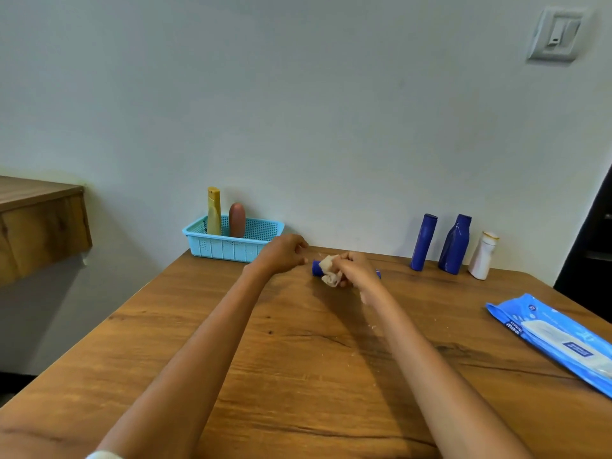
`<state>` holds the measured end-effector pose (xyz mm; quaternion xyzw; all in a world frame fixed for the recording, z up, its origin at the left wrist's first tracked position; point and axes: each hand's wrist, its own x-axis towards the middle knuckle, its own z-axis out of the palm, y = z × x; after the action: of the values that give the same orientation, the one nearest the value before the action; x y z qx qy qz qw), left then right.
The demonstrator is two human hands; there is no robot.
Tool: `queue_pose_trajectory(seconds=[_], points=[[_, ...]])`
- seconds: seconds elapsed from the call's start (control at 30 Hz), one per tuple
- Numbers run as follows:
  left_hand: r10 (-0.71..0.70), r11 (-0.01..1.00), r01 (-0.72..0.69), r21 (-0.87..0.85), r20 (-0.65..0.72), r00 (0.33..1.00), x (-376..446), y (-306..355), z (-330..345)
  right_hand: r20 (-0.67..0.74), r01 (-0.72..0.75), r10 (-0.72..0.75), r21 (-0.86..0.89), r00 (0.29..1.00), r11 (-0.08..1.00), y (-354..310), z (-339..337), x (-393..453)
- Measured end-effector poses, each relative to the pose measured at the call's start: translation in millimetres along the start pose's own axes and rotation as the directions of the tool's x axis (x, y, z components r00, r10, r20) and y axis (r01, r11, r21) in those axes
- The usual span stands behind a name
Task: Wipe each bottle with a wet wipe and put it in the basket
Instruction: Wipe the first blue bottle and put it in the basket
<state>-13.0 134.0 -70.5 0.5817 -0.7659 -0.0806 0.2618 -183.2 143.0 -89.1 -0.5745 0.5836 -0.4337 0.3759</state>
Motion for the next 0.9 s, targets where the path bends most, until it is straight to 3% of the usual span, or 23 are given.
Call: queue_pose_trajectory(seconds=[0.2,0.4,0.53,0.67,0.8,0.9], points=[[-0.061,0.987,0.046,0.154,0.091,0.994,9.4,4.9,37.7,-0.039,-0.049,0.065,0.312,0.997,0.949,-0.9,-11.7,2.8],[-0.026,0.983,0.013,0.181,0.066,0.997,15.8,1.8,60.6,-0.010,-0.065,0.074,0.368,0.997,0.927,-4.1,-11.2,3.3],[0.011,0.999,-0.010,0.044,-0.031,0.999,12.3,-2.6,58.1,-0.038,-0.053,0.072,0.368,0.997,0.928,-6.4,-18.1,2.3],[0.111,0.978,-0.102,-0.181,0.041,0.993,11.3,-1.4,40.5,-0.143,-0.027,0.095,0.417,0.985,0.909,-7.5,-26.3,4.0],[0.177,0.852,-0.185,-0.489,-0.063,0.982,8.3,14.2,12.8,-0.282,0.064,0.072,0.445,0.957,0.893,-14.8,-33.2,6.0],[0.169,0.782,-0.208,-0.587,-0.122,0.978,3.2,32.7,-7.5,-0.306,0.151,-0.034,0.369,0.951,0.917,-28.4,-33.3,-0.7]])
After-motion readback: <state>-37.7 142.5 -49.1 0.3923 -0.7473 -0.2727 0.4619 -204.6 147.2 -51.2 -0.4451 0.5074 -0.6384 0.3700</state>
